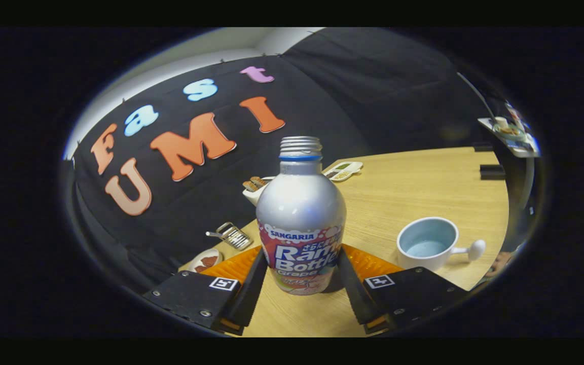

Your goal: Take the bottle from table, then pour the juice into the cup, finally place the bottle on the coaster

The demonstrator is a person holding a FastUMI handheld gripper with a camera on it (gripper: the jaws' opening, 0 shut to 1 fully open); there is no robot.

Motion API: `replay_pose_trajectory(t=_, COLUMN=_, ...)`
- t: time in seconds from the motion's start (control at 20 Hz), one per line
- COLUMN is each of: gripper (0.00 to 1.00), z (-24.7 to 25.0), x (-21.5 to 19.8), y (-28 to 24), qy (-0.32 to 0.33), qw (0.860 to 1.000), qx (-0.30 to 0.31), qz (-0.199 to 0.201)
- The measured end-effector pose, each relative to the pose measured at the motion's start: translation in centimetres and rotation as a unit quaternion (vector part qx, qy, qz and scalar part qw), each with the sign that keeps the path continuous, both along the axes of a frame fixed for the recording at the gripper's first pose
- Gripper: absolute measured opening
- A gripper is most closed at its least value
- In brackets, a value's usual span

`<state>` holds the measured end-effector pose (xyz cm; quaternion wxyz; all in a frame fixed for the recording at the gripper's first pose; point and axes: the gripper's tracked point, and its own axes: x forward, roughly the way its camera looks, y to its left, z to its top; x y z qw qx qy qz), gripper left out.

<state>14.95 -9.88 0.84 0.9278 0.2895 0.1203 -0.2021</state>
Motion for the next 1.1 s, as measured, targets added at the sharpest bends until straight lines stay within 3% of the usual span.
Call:
replay_pose_trajectory(t=0.15, gripper=0.76, z=-0.2, x=0.7, y=0.1, qy=0.019, qw=0.996, qx=-0.081, qz=0.015)
replay_pose_trajectory(t=0.45, gripper=0.76, z=-3.6, x=3.7, y=0.2, qy=0.083, qw=0.980, qx=-0.175, qz=0.041)
replay_pose_trajectory(t=0.7, gripper=0.76, z=-6.1, x=5.8, y=1.2, qy=0.098, qw=0.975, qx=-0.188, qz=0.062)
replay_pose_trajectory(t=1.1, gripper=0.77, z=-7.5, x=6.7, y=0.7, qy=0.109, qw=0.970, qx=-0.209, qz=0.052)
